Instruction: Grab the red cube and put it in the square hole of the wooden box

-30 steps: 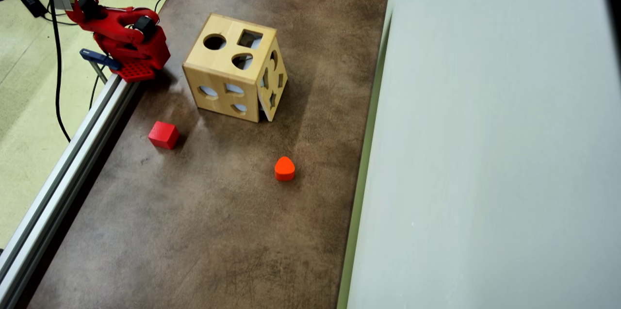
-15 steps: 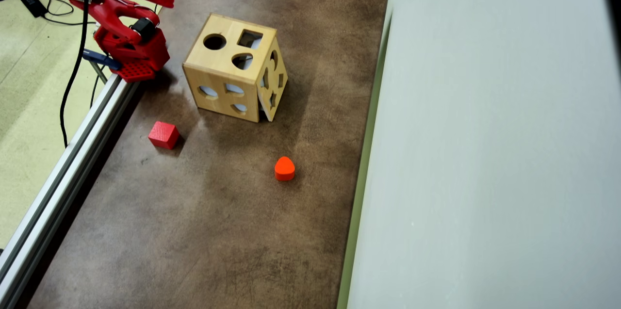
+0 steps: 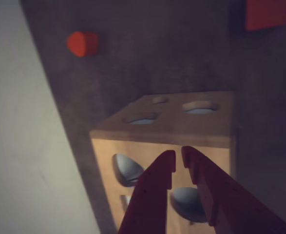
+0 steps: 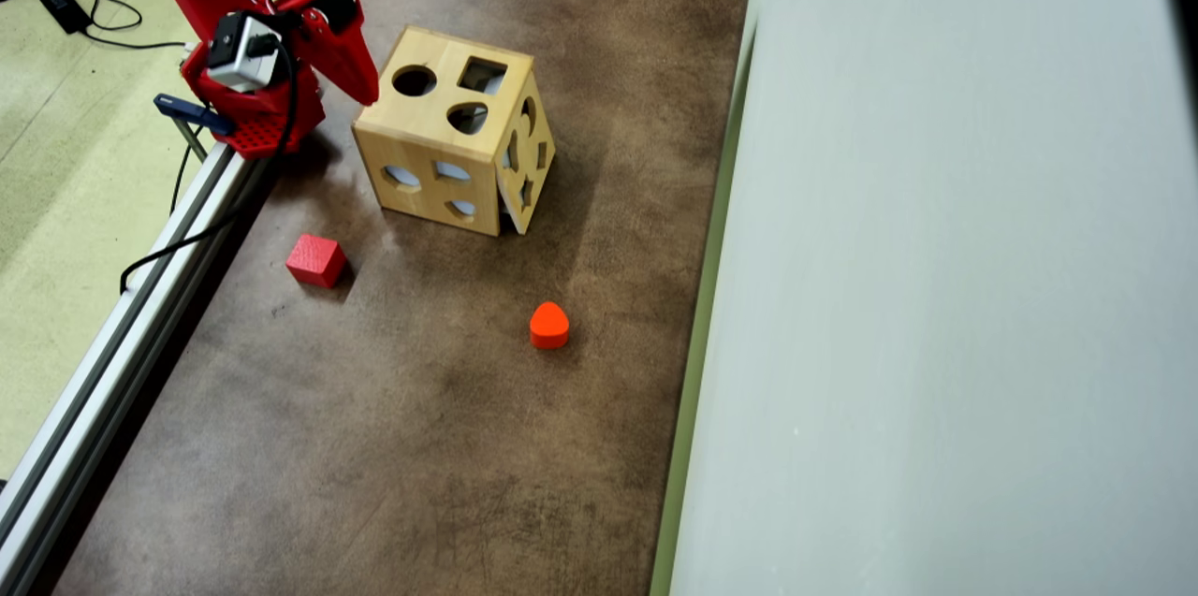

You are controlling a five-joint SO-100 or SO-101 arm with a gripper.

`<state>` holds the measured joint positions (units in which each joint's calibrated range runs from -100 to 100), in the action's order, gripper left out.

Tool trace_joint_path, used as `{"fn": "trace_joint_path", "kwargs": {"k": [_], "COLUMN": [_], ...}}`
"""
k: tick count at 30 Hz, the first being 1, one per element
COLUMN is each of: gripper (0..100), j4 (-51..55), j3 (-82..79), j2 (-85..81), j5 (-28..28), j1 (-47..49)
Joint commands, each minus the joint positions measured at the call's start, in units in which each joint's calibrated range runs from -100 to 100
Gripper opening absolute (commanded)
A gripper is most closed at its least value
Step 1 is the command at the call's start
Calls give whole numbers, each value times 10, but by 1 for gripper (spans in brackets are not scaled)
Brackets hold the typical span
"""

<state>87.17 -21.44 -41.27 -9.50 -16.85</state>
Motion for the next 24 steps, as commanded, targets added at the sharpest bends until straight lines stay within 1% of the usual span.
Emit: {"fn": "trace_joint_path", "kwargs": {"k": [1,7,13,19,24], "gripper": [4,4,4,4,4], "j4": [41,42,41,31,20], "j3": [29,28,19,20,20], "j2": [17,21,24,101,152], "j5": [-12,-107,-180,-227,-251], "j1": [-22,-103,-189,-258,-296]}}
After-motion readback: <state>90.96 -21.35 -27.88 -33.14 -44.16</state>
